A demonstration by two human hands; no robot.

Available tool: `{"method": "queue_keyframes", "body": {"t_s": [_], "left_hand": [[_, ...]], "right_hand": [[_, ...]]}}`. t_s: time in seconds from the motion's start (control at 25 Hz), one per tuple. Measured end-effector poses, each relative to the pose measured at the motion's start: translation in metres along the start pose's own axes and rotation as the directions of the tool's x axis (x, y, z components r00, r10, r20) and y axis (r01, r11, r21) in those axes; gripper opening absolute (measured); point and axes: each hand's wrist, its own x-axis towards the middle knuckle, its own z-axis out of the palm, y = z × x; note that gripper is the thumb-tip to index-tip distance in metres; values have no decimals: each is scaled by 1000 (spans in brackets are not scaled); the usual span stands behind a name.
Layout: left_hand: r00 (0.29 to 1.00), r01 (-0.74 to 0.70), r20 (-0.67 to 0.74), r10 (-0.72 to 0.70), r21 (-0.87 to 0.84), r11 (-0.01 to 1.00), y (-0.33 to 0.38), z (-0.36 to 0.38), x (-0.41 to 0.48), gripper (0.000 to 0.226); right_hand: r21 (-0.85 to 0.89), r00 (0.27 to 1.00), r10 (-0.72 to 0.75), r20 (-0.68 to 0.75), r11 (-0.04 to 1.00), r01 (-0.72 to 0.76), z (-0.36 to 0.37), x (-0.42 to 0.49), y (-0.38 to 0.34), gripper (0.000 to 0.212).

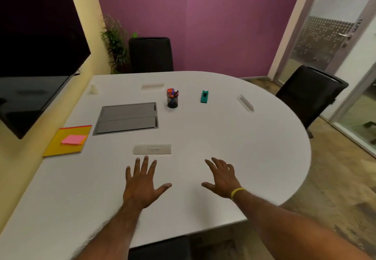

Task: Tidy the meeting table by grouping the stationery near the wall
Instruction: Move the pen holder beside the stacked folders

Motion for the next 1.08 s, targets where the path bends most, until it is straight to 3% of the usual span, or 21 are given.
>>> {"method": "queue_keyframes", "body": {"t_s": [0.28, 0.44, 0.52, 0.88, 1.08], "left_hand": [[997, -80, -18, 81, 12, 997, 102, -6, 14, 108], [999, -42, -2, 42, -17, 999, 102, 8, 27, 108], [997, -17, 71, 19, -25, 1000, 94, 23, 41, 104], [1000, 21, 7, -20, -76, 997, 91, 57, 164, 111], [998, 30, 50, -28, -52, 998, 105, 63, 220, 112]], "right_hand": [[-7, 999, 28, 43, 1000, -28, -9, -37, 77, 89], [-4, 996, 6, 86, 1000, -6, -1, -17, 91, 90], [-1, 994, -19, 108, 1000, 19, 0, 3, 91, 90], [-12, 989, -67, 131, 998, 69, -13, 128, 122, 92], [23, 989, -75, 127, 997, 73, -14, 186, 151, 91]]}}
